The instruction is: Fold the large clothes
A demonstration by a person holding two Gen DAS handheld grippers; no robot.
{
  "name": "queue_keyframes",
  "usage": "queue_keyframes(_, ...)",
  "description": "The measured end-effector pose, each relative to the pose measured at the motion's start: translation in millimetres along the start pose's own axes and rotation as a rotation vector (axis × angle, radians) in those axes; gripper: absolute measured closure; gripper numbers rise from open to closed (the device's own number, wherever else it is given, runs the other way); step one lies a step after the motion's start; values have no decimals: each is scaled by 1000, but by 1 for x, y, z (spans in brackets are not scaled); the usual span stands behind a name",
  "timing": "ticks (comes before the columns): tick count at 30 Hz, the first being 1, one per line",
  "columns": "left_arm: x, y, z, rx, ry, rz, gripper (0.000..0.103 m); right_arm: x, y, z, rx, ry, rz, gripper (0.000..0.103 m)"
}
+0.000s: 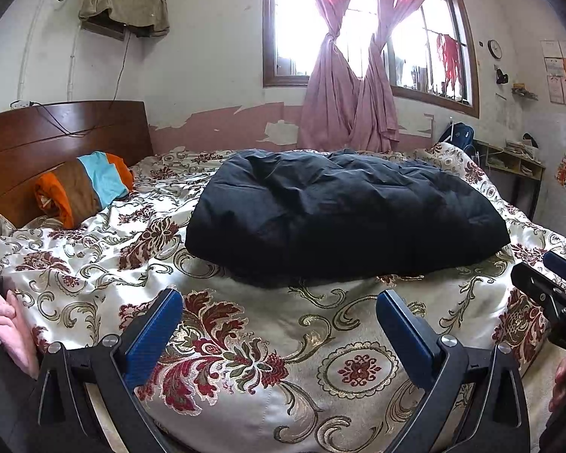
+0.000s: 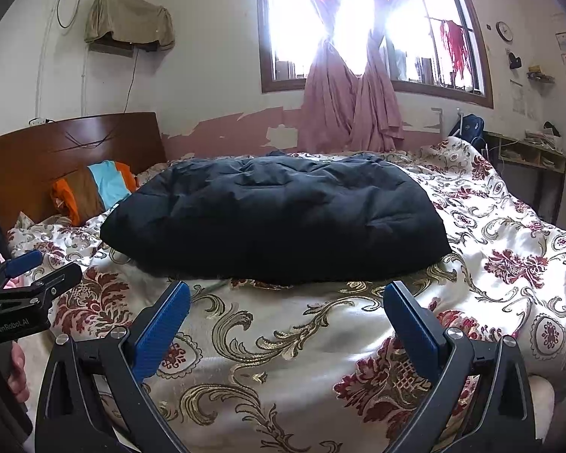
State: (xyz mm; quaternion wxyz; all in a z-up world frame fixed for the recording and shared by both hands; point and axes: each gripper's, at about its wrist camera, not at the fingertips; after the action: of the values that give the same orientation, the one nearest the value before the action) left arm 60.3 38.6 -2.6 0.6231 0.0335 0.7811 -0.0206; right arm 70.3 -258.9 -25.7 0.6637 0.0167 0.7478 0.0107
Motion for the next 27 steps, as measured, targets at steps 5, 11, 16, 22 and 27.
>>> queue_keyframes(5,0,0,0,0,1,0,0,0,-1,-1,1,-2,3,2)
queue_keyframes(11,0,0,0,3,3,1,0,1,-2,-2,4,-2,3,2)
queue_keyframes(16,0,0,0,2,4,0,0,2,-3,-2,9,-1,7,2)
queue_keyframes(22,0,0,-1,2,3,0,0,2,-3,-2,8,-1,5,2)
queue_keyframes(27,0,1,-2,0,1,-1,0,2,-3,-3,9,-2,5,2)
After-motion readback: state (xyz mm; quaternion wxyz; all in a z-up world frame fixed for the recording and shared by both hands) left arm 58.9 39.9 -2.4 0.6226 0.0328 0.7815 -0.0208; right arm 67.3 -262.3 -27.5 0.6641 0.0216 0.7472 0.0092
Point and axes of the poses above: each gripper's, at about its wrist camera, not at the fingertips, and z roughly the way its jaws point, y to its left, x to its underside, and after that the axes turned 13 degrees about -y, right-handed
